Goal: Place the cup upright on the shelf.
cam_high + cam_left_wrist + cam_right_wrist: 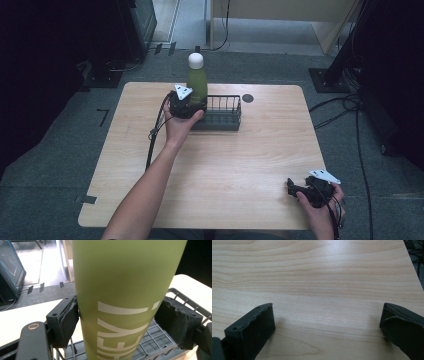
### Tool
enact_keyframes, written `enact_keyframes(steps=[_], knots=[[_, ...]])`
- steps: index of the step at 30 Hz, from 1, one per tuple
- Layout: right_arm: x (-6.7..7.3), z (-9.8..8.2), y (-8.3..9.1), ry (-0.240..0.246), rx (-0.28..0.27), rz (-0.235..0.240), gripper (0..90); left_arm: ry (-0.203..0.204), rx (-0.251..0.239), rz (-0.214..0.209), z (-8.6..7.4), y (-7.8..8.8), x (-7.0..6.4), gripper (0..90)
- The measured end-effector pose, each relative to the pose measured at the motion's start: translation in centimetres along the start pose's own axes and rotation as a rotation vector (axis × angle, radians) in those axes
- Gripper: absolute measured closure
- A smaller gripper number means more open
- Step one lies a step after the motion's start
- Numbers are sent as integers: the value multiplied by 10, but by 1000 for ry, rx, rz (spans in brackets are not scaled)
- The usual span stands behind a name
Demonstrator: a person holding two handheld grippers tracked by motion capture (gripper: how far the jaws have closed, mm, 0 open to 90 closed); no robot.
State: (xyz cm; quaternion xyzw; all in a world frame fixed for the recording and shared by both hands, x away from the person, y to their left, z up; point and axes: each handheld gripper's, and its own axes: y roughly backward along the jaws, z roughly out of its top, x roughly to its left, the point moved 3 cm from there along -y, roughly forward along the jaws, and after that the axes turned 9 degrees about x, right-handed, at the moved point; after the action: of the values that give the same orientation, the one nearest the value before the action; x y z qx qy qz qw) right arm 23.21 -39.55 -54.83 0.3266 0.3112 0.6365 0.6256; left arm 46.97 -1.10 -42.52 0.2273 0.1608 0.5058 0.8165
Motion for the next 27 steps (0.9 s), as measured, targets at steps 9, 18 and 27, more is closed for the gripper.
enact_keyframes(steps=[9, 18, 27], knots=[[0, 0, 0, 0, 0, 0, 0, 12, 7, -29, -3, 4, 1, 191], [0, 0, 0, 0, 0, 0, 0, 23, -4, -60, -10, 20, 6, 138], [0, 0, 0, 0, 0, 0, 0, 26, -1, -68, -25, 36, 12, 114]])
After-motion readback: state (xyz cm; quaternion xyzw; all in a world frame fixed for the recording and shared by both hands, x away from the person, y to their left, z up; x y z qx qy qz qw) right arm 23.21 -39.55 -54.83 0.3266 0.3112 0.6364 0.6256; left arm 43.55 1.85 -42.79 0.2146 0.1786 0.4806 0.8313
